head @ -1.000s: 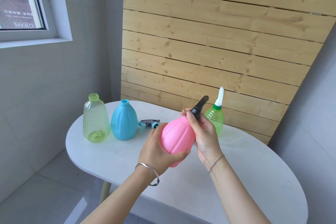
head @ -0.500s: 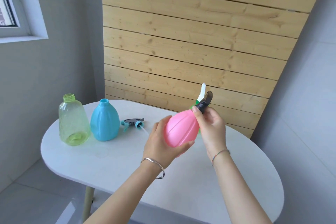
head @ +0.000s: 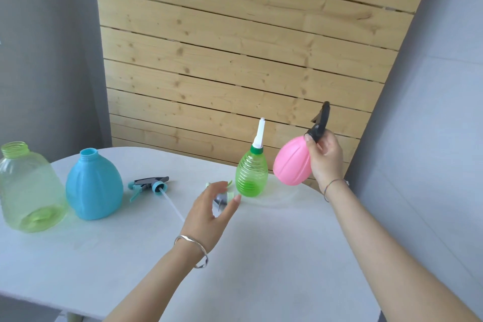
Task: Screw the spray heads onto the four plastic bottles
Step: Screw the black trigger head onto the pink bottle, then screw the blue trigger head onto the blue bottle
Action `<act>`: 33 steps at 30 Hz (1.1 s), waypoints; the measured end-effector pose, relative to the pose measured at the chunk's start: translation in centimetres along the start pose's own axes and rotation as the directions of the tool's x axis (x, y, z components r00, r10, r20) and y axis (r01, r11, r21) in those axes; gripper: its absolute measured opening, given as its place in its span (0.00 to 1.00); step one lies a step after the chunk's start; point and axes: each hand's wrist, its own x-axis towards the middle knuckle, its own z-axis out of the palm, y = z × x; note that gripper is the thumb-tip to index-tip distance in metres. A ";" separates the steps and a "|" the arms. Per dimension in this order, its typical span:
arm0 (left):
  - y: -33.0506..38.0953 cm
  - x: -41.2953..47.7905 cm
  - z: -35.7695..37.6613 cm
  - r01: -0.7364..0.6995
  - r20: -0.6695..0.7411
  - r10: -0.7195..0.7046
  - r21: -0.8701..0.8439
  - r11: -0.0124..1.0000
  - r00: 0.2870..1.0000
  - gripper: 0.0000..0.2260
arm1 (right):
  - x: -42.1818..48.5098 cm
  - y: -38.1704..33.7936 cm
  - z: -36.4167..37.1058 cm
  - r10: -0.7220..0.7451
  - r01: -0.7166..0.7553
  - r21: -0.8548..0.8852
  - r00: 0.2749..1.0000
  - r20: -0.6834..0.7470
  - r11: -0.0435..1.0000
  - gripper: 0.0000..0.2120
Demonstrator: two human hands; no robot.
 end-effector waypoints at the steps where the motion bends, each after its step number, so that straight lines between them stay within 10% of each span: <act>1: -0.2 0.1 0.1 0.005 0.007 -0.005 0.005 1.000 1.000 0.16 | 0.2 0.7 0.3 0.008 -0.007 -0.014 1.000 0.018 1.000 0.08; 18: -1.1 0.6 -0.4 0.014 -0.036 -0.014 0.012 1.000 0.999 0.25 | -0.1 4.5 2.3 0.070 -0.050 -0.132 0.986 0.149 0.990 0.07; 33: -1.2 -0.2 -2.6 -0.004 -0.069 0.007 0.044 0.999 0.998 0.12 | -1.6 2.3 1.5 0.077 -0.064 -0.179 0.995 0.069 0.982 0.22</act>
